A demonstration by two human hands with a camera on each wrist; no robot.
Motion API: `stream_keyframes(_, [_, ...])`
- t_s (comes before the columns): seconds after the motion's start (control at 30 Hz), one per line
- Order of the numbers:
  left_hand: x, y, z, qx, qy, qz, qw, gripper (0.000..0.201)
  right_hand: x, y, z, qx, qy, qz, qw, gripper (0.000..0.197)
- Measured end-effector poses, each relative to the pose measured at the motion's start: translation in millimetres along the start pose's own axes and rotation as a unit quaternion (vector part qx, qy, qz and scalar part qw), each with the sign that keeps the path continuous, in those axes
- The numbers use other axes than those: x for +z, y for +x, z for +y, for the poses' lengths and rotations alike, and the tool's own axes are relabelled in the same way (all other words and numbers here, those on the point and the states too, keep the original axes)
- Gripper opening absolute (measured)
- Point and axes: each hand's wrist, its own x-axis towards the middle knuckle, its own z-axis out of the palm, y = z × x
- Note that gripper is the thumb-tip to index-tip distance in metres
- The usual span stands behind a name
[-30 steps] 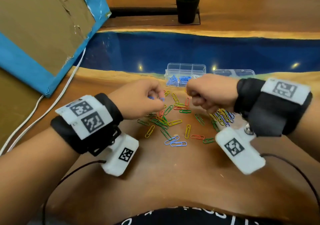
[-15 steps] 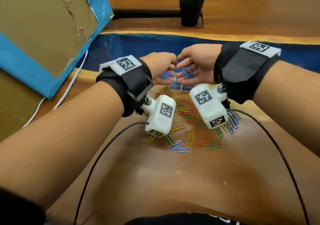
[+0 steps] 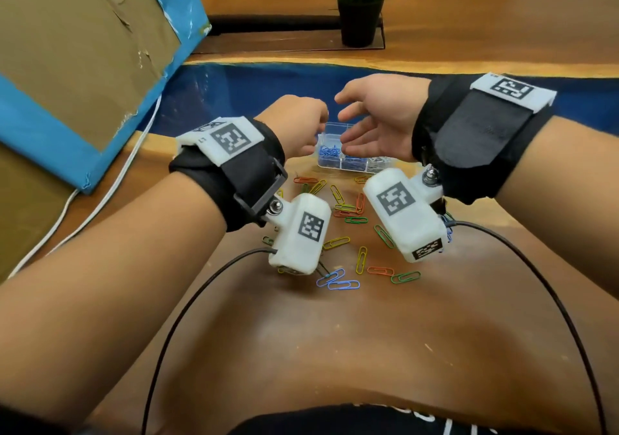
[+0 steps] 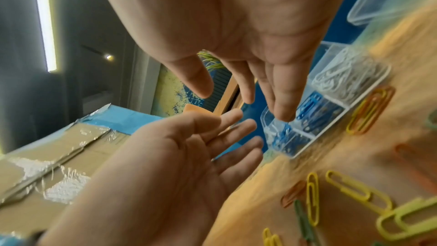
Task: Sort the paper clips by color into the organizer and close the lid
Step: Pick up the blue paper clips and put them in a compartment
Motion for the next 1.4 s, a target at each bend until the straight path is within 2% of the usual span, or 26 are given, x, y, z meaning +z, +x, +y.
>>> stream_keyframes(0.1, [-3,-1,-6,0.056,0.166,-0.024,0.984,0.038,-1,-2,2,-0.019,-0.020,0.023,0.999,0.024])
stream_keyframes(0.2, [-2,-7,-10,0.112,0.337,-0.056,0.933,0.050,-3,-3,6,-0.037,-0.044,0.032,0.998,0.023])
stream_keyframes(0.3, [1,-10,-14,0.137,0.429,-0.079,0.889,0.051,-11,-3,12,-0.056,-0.077,0.040,0.995,0.031])
stream_keyframes(0.37, [1,-10,-15,0.147,0.441,-0.086,0.881,0.050,-20,-5,17,-0.061,-0.107,0.043,0.991,0.031])
stream_keyframes(0.5, [0,-12,-14,0.185,0.403,-0.060,0.894,0.048,-46,-13,33,-0.095,-0.172,0.050,0.979,0.017])
stream_keyframes(0.6, [-2,-17,-14,0.206,0.378,-0.051,0.901,0.039,-64,-20,45,-0.125,-0.259,0.079,0.955,0.016])
stream_keyframes(0.73, [6,-29,-18,0.224,0.428,-0.099,0.870,0.022,-78,-34,62,-0.119,-0.392,0.090,0.908,0.009])
stream_keyframes(0.87, [24,-37,-20,0.233,0.473,-0.156,0.835,0.014,-73,-48,72,-0.089,-0.525,0.068,0.844,0.007])
stream_keyframes(1.0, [46,-40,-16,0.270,0.486,-0.178,0.812,0.011,-67,-51,82,-0.078,-0.574,0.056,0.813,0.006])
stream_keyframes(1.13, [74,-41,-8,0.299,0.505,-0.197,0.786,0.019,-71,-53,90,-0.068,-0.580,0.047,0.810,0.011])
stream_keyframes(1.23, [88,-38,-1,0.305,0.514,-0.195,0.778,0.017,-82,-59,95,-0.063,-0.580,0.053,0.810,0.010])
stream_keyframes(1.4, [92,-38,0,0.311,0.523,-0.199,0.768,0.017,-95,-62,104,-0.061,-0.545,0.071,0.833,0.008])
